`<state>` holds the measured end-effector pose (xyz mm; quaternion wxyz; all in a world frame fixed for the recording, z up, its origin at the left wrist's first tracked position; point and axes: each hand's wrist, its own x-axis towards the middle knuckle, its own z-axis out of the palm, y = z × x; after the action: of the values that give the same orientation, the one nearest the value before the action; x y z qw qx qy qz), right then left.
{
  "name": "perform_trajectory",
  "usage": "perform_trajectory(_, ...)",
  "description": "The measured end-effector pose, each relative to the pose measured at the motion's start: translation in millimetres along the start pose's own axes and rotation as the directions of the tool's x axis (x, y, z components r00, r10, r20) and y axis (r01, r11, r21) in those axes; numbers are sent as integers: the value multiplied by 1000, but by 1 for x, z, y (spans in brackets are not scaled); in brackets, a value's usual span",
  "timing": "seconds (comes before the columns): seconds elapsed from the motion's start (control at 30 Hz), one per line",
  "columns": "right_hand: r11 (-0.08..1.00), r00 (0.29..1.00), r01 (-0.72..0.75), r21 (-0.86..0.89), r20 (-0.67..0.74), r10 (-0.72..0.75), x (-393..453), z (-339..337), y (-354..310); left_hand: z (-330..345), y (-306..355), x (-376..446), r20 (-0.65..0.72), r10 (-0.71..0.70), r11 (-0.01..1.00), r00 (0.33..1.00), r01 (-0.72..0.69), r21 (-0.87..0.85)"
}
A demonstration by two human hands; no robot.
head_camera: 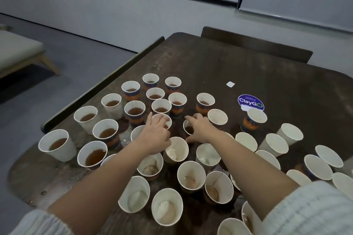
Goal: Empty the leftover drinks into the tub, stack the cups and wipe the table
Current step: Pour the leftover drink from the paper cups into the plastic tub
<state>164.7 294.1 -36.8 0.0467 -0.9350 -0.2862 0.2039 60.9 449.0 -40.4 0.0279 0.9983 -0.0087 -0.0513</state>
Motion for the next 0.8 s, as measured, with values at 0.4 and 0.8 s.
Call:
perform_trajectory(0.4,1000,997,-20,11,-77,21,8,-8,0,4,-15,14,-300,119,969,946,-177,-171)
perform_trajectory(0.8,984,955,99,150,-292,-51,-63,-112,8,-40,49,42,-124,-26,534,992,-92,-841)
